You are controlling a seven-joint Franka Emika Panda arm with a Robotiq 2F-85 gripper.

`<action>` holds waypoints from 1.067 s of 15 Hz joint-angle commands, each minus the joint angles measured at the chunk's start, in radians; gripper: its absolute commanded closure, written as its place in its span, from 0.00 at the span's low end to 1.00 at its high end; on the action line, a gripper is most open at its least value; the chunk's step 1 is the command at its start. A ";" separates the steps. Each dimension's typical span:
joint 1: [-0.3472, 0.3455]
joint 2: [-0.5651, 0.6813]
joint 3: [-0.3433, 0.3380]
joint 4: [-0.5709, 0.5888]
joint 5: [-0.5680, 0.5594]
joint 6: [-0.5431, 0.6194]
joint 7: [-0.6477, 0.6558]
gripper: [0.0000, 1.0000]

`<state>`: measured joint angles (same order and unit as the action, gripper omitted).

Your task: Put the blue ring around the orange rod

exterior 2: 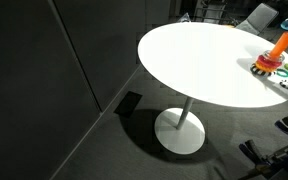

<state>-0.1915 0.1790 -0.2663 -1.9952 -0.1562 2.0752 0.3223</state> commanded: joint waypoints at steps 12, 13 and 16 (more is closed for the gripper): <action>-0.002 -0.012 0.001 -0.038 -0.048 0.005 0.012 0.90; -0.002 -0.013 0.000 -0.040 -0.051 0.010 0.015 0.90; -0.002 -0.013 -0.002 -0.045 -0.060 0.026 0.025 0.90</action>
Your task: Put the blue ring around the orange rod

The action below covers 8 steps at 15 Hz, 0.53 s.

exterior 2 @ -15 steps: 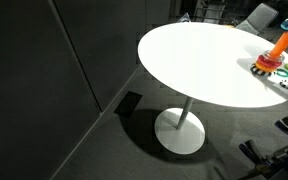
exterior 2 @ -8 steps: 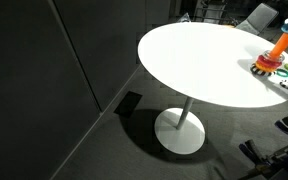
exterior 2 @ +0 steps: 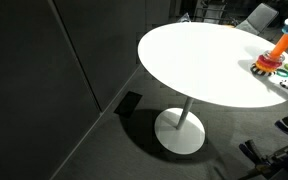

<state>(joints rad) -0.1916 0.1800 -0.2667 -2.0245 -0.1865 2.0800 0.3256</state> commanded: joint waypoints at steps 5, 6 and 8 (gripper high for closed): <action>-0.003 -0.013 -0.004 -0.029 -0.029 0.060 0.026 0.90; -0.004 -0.014 -0.005 -0.033 -0.028 0.069 0.025 0.90; -0.004 -0.014 -0.006 -0.038 -0.028 0.080 0.025 0.90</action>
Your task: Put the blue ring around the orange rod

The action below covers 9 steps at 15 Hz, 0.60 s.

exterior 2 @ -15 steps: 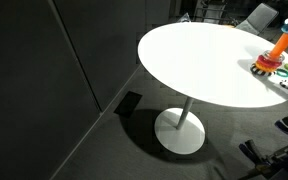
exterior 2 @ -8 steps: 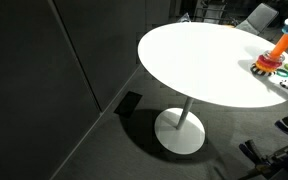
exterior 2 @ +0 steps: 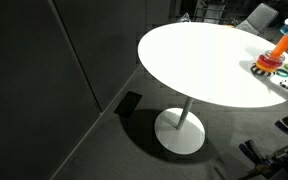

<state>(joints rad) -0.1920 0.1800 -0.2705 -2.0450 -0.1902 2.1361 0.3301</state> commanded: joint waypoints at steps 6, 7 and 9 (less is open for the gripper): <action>-0.004 -0.014 -0.003 -0.020 -0.022 0.019 0.011 0.77; -0.005 -0.014 -0.002 -0.019 -0.020 0.015 0.009 0.48; -0.005 -0.014 -0.002 -0.019 -0.018 0.011 0.007 0.34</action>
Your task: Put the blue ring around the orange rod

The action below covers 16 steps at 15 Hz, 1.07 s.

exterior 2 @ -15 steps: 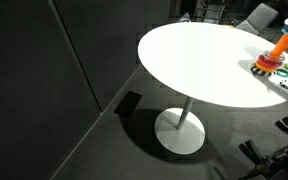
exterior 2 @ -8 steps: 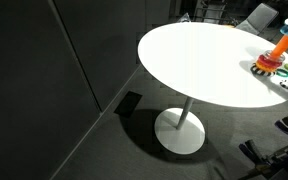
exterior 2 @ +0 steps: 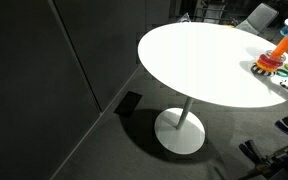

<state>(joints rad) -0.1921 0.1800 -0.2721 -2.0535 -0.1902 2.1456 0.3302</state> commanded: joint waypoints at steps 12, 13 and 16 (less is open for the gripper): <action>-0.015 -0.029 0.005 -0.004 -0.003 -0.064 -0.091 0.00; -0.015 -0.035 0.007 -0.008 -0.006 -0.070 -0.110 0.00; -0.008 -0.060 0.010 -0.025 -0.028 -0.079 -0.152 0.00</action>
<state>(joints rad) -0.1963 0.1685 -0.2719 -2.0549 -0.1902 2.0913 0.2266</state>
